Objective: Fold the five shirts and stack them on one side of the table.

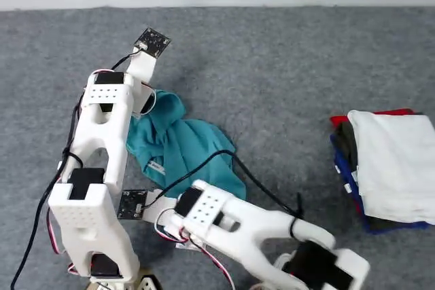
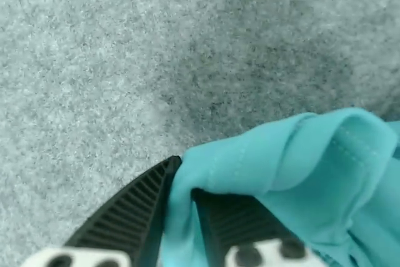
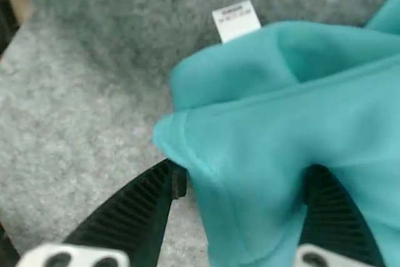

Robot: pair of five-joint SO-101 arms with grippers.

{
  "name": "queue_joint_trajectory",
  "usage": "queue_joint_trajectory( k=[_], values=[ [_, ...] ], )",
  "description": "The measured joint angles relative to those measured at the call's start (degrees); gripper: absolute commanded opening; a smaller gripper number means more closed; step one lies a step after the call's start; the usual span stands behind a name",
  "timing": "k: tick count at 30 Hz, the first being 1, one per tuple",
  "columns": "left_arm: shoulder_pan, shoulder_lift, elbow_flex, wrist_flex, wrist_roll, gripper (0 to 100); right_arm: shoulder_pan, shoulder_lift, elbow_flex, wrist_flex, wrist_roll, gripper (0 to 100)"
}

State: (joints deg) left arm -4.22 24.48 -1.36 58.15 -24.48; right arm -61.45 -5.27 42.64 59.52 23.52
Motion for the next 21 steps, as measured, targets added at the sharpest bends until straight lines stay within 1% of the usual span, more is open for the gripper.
queue_joint_trajectory(
  k=[4,8,11,13,21],
  values=[
    [0.00,0.00,0.00,0.00,0.00,1,0.44,2.81,-1.67,-0.26,1.76,13.9],
    [0.00,0.00,0.00,0.00,0.00,1,4.84,3.43,-4.04,-0.53,3.60,0.4],
    [0.00,0.00,0.00,0.00,0.00,1,8.62,4.04,-5.19,-0.44,4.13,2.3],
    [0.00,0.00,0.00,0.00,0.00,1,10.37,4.31,-6.33,1.05,4.40,0.7],
    [0.00,0.00,0.00,0.00,0.00,1,14.95,4.48,-13.98,14.95,4.40,1.0]
  ],
)
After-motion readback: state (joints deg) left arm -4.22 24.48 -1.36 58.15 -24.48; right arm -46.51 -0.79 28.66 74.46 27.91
